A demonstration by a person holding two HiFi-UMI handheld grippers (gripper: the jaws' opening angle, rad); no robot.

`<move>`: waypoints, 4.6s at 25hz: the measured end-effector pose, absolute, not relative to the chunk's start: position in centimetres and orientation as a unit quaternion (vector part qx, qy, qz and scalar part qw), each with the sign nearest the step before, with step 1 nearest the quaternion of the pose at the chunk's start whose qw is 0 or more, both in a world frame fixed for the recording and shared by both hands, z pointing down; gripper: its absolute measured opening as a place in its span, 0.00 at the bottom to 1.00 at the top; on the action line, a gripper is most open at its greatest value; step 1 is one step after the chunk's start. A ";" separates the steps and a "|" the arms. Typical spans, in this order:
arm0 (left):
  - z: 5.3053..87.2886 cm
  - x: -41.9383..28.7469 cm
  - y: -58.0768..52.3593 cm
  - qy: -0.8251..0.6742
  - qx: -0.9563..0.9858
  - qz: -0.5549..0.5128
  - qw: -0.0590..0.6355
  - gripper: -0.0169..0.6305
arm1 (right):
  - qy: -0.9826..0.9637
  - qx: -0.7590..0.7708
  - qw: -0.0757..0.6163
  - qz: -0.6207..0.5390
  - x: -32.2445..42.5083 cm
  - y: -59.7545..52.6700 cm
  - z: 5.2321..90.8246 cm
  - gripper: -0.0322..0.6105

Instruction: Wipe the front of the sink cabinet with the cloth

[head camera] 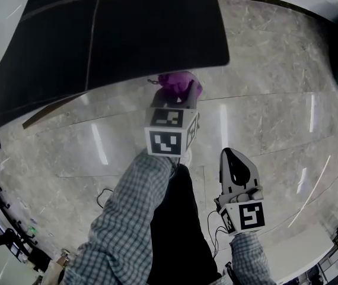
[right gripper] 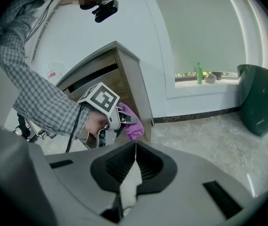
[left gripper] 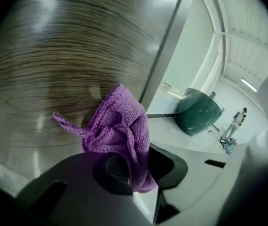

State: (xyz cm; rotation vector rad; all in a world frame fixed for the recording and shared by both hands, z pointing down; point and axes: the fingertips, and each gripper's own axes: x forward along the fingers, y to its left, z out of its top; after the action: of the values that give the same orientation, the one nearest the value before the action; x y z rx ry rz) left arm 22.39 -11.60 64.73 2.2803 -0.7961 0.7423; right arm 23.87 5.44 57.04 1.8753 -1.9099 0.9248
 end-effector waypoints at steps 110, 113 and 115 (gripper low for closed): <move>12.4 -16.8 22.0 -0.395 0.900 0.090 0.163 0.13 | -0.821 0.553 0.013 0.142 -3.7 24.6 12.0 0.08; 12.5 -16.9 21.6 -0.390 0.901 0.089 0.168 0.13 | -0.828 0.545 0.036 0.127 -4.6 23.6 11.9 0.08; 12.7 -17.1 21.1 -0.385 0.903 0.090 0.170 0.13 | -0.828 0.545 0.046 0.123 -4.9 22.9 12.1 0.08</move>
State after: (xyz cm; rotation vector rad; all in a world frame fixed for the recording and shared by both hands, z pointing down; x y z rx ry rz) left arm -17.08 21.09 12.65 2.5645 -1.0942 0.2548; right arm -4.92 22.92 12.15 1.6620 -2.5283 0.3763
